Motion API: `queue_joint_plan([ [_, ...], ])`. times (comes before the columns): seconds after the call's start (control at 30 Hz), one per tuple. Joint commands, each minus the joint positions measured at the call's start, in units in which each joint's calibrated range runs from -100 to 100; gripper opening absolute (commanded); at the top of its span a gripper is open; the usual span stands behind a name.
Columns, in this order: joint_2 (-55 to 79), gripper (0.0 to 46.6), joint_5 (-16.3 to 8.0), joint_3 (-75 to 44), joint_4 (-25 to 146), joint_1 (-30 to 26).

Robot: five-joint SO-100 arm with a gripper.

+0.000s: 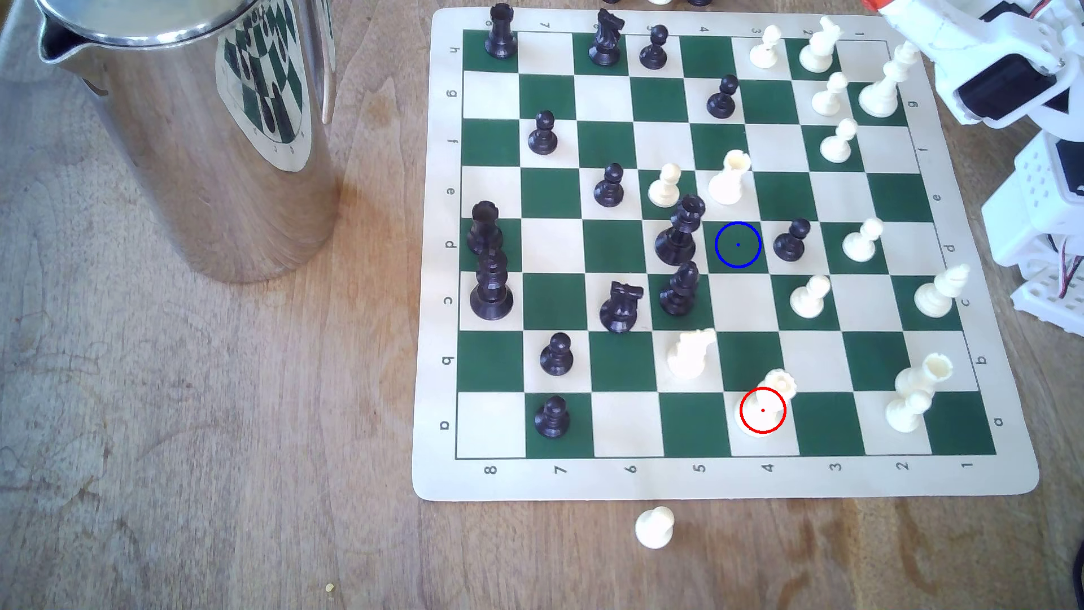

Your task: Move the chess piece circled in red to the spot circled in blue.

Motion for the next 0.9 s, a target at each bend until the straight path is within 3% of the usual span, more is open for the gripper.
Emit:
queue_joint_plan([
  [0.0,0.57,0.1,2.78,-6.53,5.47,2.27],
  [0.33,20.60,0.1,2.74,-36.99,14.72,-5.08],
  [0.47,26.38,0.1,2.83,-42.62,19.23,-8.05],
  [0.87,0.74,0.1,2.74,-40.89,49.37,-14.00],
])
